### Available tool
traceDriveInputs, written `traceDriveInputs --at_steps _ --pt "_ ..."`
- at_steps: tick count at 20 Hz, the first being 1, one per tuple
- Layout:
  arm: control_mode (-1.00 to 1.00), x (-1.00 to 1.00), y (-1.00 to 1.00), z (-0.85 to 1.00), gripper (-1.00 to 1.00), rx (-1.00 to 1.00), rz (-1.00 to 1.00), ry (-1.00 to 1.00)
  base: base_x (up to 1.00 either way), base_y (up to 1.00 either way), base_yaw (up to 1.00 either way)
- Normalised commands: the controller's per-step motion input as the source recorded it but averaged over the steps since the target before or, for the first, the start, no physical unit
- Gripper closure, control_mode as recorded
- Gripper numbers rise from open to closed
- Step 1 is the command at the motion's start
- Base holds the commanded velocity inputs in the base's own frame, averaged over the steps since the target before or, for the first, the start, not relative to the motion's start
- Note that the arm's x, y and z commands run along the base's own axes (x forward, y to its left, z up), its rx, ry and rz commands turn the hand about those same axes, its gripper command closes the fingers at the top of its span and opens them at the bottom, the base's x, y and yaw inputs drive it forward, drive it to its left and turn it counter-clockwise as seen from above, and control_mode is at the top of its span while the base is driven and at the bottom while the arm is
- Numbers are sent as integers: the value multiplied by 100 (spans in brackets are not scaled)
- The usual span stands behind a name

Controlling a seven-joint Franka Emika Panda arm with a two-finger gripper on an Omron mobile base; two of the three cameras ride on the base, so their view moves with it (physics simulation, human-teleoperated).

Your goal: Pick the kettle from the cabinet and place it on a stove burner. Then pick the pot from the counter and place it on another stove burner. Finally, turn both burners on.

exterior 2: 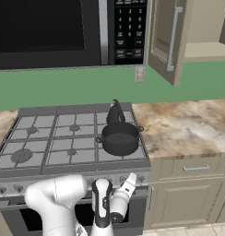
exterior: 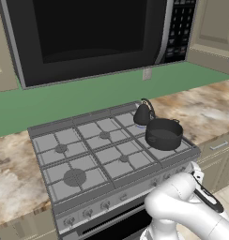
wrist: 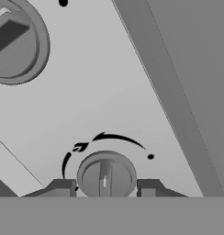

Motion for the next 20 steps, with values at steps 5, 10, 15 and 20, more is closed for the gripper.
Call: traceDriveInputs --at_steps 5,10,15,20 --pt "-100 0 4 0 -100 -2 0 0 0 0 0" --pt "-100 -2 -1 0 -100 1 0 0 0 0 0" --pt "-100 -18 -28 3 -100 11 3 0 0 0 0" --pt "-100 -18 -37 5 -100 11 5 0 0 0 0"
